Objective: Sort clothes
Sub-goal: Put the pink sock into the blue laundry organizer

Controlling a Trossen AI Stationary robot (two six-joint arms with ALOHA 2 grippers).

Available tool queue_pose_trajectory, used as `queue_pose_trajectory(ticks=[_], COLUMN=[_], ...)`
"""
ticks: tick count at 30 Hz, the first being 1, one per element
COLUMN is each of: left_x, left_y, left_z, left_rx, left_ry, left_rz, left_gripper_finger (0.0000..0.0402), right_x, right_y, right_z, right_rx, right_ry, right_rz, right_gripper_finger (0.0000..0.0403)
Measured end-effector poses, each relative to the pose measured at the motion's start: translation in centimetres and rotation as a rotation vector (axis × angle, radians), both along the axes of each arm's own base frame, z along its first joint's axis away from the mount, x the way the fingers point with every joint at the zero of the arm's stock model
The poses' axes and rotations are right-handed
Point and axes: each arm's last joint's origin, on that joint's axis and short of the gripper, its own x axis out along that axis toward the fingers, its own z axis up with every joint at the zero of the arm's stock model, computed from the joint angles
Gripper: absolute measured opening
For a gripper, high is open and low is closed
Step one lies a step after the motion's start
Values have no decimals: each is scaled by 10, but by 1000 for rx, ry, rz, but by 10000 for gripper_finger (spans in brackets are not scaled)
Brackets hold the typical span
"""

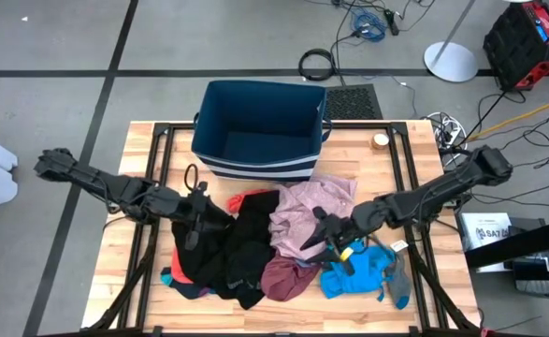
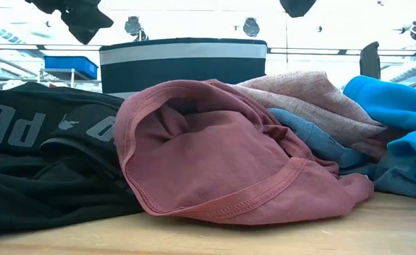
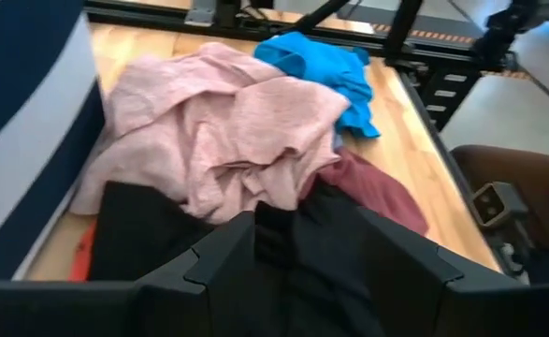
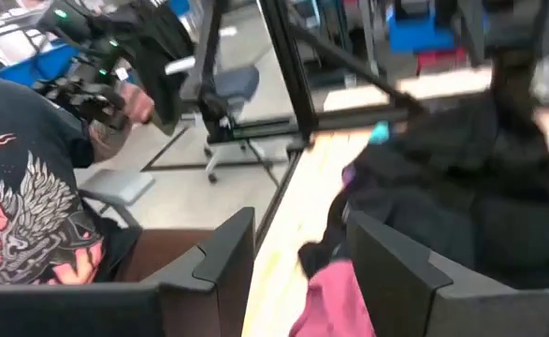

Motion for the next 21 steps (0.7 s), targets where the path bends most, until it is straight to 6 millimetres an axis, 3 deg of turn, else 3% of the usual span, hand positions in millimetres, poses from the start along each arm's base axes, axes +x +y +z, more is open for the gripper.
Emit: queue_pose_trajectory(ticks=[5, 12, 17, 21], left_x=[-2, -4, -5, -6], left_y=[-8, -12, -15, -16], left_z=[1, 1, 1, 1], left_rx=[-3, -1, 3, 8], left_ry=[-12, -10, -9, -11], left_rz=[-45, -71, -88, -98], left_gripper_finger=[191, 191, 191, 191], right_x=[7, 7, -2, -18], right_y=[16, 40, 63, 78], right_z=[-23, -49, -59, -56], right_rx=[139, 364, 500, 595], right_ry=[196, 404, 537, 648], right_rz=[-22, -196, -194, -162], right_gripper_finger=[160, 160, 160, 160])
